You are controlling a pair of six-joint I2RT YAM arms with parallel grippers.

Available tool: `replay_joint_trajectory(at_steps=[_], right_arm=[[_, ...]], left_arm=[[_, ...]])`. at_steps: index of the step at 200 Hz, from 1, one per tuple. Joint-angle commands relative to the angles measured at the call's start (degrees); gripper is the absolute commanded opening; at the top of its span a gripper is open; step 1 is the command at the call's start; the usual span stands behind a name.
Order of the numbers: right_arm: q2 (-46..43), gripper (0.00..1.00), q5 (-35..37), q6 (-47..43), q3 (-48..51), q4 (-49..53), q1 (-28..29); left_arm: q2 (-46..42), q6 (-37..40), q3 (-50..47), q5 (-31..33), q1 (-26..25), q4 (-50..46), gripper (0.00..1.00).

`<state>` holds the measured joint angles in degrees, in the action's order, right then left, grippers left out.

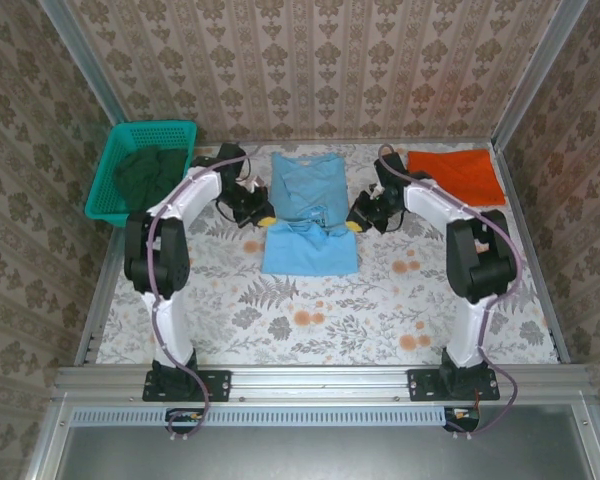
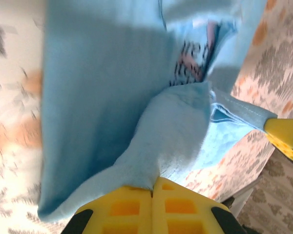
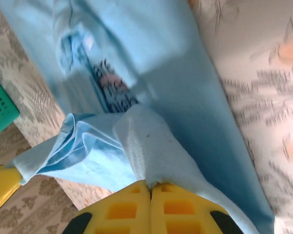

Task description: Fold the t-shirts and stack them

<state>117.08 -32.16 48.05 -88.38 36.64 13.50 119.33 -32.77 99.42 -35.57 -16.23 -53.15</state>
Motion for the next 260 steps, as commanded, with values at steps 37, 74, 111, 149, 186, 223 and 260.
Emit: replay_joint_trajectory(at_steps=[37,74,111,149,186,223,260], right_arm=[[8.0,0.00,0.8,-1.3,-10.9,7.3,-1.5],[9.7,0.00,-0.6,-0.4,-13.8,7.9,-2.5],[12.1,0.00,-0.5,0.4,-15.8,8.2,-3.0],[15.3,0.03,2.0,0.5,-19.0,11.1,-3.7],[13.3,0.41,3.6,0.5,-20.3,12.8,-5.0],[-0.5,0.56,7.1,0.4,-7.6,6.0,-5.6],[-13.1,0.33,3.5,4.8,13.2,-11.5,0.8]], left_arm=[[7.8,0.9,7.8,-0.9,1.1,-3.1,0.00],[8.5,1.6,9.1,-5.8,2.2,0.0,0.00],[11.3,1.1,10.6,-6.5,3.6,0.2,0.00],[16.2,1.4,17.6,-2.6,4.0,-4.6,0.07],[17.6,1.2,26.0,1.8,4.3,-9.4,0.44],[4.4,0.6,16.3,8.8,3.7,-5.3,0.52],[-7.1,1.5,-2.4,4.4,-2.3,3.9,0.33]])
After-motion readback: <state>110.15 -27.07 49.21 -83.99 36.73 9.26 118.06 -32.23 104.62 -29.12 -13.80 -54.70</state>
